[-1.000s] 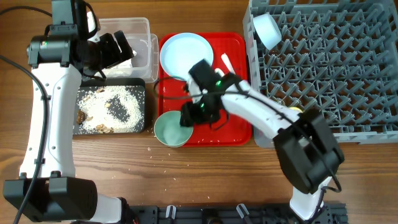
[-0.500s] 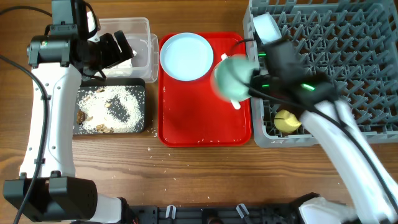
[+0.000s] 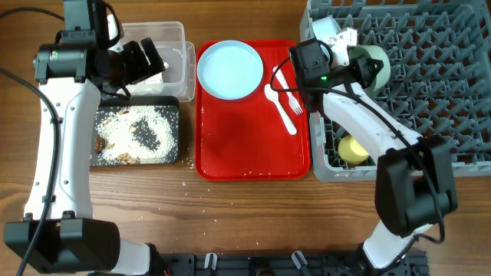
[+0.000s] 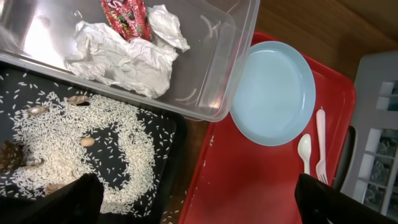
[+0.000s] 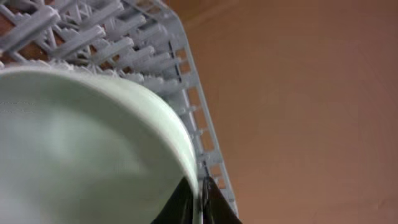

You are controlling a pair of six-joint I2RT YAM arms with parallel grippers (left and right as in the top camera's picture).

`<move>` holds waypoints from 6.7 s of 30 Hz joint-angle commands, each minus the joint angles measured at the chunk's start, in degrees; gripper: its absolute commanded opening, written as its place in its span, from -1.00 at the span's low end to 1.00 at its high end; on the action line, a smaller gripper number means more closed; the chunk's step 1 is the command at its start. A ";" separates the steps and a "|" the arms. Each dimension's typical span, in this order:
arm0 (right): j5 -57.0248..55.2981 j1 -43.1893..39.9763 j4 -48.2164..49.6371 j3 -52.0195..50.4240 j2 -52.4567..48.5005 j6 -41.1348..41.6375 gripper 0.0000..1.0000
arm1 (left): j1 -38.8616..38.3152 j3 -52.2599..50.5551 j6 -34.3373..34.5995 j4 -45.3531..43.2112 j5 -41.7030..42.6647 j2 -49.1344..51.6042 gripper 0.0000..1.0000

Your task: Sort waste into correct bins and load items into the dishwasher rack

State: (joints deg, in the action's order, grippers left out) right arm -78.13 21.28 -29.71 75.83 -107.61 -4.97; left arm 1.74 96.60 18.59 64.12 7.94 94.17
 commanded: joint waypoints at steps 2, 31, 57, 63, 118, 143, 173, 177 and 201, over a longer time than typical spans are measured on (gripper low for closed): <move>1.95 2.08 1.64 0.22 -2.16 -7.06 -0.81 | 0.26 0.66 0.31 -0.07 -0.55 -0.31 1.00; 60.78 11.30 11.04 2.29 10.16 28.57 0.18 | 0.26 0.66 0.31 -0.07 -0.55 -0.31 1.00; 78.93 5.22 8.17 1.90 -4.33 44.37 -0.92 | 0.26 0.66 0.31 -0.07 -0.55 -0.31 1.00; 56.08 1.86 6.16 1.90 19.98 26.16 -0.91 | 0.26 0.66 0.31 -0.07 -0.55 -0.31 1.00; 90.86 1.68 0.24 5.18 -11.67 10.93 0.96 | 0.26 0.66 0.31 -0.07 -0.55 -0.31 1.00; 103.89 0.57 -10.49 4.98 -8.24 12.04 -0.91 | 0.26 0.66 0.31 -0.07 -0.55 -0.31 1.00; 85.44 -0.57 -5.73 7.34 6.71 6.88 0.35 | 0.26 0.66 0.31 -0.09 -0.55 -0.31 1.00; 73.07 0.24 0.59 7.37 -6.23 7.54 0.22 | 0.26 0.66 0.31 -0.07 -0.55 -0.31 1.00; 67.65 0.70 -0.22 7.32 -15.82 3.63 -0.91 | 0.26 0.66 0.31 -0.09 -0.55 -0.31 1.00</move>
State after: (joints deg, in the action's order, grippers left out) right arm -14.28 22.74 -26.74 84.07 -121.84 -1.41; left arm 1.74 96.60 18.59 64.12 7.92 94.17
